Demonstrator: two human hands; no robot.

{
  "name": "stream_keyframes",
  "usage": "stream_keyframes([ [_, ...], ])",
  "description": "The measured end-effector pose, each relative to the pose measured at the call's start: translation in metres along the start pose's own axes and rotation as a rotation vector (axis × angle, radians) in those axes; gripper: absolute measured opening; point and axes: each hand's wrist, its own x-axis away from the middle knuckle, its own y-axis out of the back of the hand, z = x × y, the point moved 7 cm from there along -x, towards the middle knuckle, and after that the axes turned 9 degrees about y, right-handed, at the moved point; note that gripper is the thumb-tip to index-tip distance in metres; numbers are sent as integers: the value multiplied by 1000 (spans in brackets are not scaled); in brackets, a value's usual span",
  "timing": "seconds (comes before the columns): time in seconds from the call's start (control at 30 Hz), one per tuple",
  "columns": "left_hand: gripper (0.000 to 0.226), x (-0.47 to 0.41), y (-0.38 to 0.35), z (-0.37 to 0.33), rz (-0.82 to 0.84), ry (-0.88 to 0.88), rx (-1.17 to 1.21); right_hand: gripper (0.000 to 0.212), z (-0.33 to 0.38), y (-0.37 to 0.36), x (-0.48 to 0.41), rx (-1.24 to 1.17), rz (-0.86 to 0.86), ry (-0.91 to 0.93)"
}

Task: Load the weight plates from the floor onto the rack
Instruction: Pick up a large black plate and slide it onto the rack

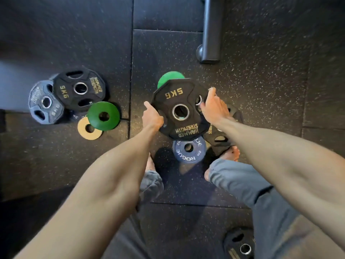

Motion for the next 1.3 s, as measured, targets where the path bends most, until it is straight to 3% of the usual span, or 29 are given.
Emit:
stream_keyframes([
  [0.23,82,151,146,-102,-26,-189,-21,37,61,201,74,-85,-200,-4],
  [0.47,48,304,262,-246,-109,-451,3,34,78,402,142,-236,-524,-71],
  [0.73,51,448,319,-412,-92,-708,283,40,37,621,169,-259,-892,-97],
  [0.9,30,543,345,-516,-181,-925,457,45,-1,754,173,-331,-1070,-54],
  [1.07,39,617,377,-608,-291,-1115,679,37,-23,877,159,-466,-1230,67],
  [1.3,43,654,419,-715,-388,-1275,868,36,-50,978,107,-673,-1447,270],
])
